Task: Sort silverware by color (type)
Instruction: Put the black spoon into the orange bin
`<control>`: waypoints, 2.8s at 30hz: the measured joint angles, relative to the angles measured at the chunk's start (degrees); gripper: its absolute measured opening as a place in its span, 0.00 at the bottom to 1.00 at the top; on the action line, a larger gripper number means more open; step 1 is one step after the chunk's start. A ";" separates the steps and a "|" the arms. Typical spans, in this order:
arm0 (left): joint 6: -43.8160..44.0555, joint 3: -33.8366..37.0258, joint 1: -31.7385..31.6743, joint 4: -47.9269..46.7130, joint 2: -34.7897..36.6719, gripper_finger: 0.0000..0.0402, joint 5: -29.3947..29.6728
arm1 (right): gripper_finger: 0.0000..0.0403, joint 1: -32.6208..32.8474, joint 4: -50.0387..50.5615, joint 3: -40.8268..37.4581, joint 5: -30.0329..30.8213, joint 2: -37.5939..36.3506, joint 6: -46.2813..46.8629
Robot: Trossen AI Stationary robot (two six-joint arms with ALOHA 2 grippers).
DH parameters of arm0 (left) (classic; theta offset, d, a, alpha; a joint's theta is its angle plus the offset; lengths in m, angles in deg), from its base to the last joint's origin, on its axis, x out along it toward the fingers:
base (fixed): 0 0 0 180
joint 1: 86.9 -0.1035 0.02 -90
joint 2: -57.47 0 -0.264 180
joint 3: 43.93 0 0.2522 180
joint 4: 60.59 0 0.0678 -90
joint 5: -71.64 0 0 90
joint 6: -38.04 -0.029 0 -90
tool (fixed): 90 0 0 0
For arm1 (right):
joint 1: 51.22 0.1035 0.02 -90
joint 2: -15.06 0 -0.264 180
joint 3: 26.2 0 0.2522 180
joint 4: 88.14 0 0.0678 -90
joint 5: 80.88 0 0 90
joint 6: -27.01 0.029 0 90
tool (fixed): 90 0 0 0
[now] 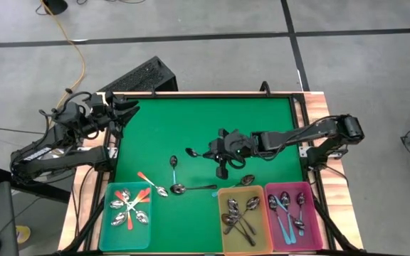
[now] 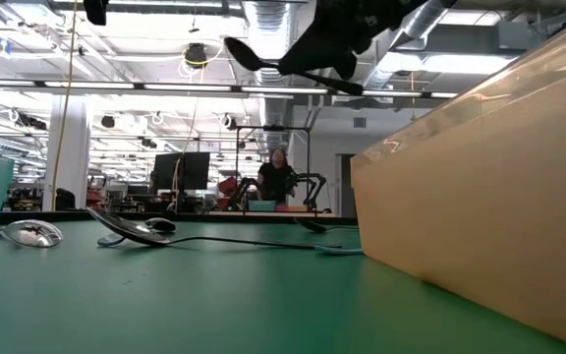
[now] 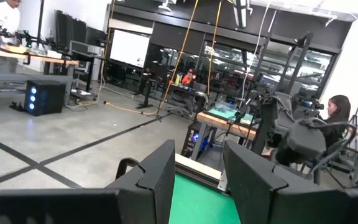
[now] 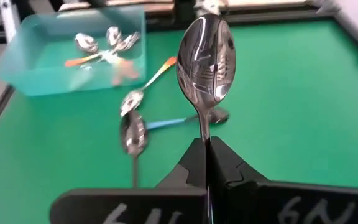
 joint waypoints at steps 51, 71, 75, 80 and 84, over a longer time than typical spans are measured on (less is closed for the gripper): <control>3.14 0.00 -0.02 0.57 0.00 0.30 1.70 | 0.03 38.37 30.62 0.00 25.87 -5.09 72.06; 5.13 0.00 0.00 0.50 0.00 0.30 1.70 | 0.03 37.32 27.34 0.00 18.38 4.60 76.71; 5.19 0.00 -0.01 0.50 0.00 0.30 1.70 | 0.03 37.23 27.55 0.00 17.35 6.18 77.16; 5.67 0.00 -0.02 0.50 0.00 0.30 1.68 | 0.03 36.91 27.77 0.00 17.01 7.52 77.14; 5.67 0.00 0.00 0.50 0.00 0.30 1.69 | 0.03 36.54 27.89 0.00 17.02 7.48 76.95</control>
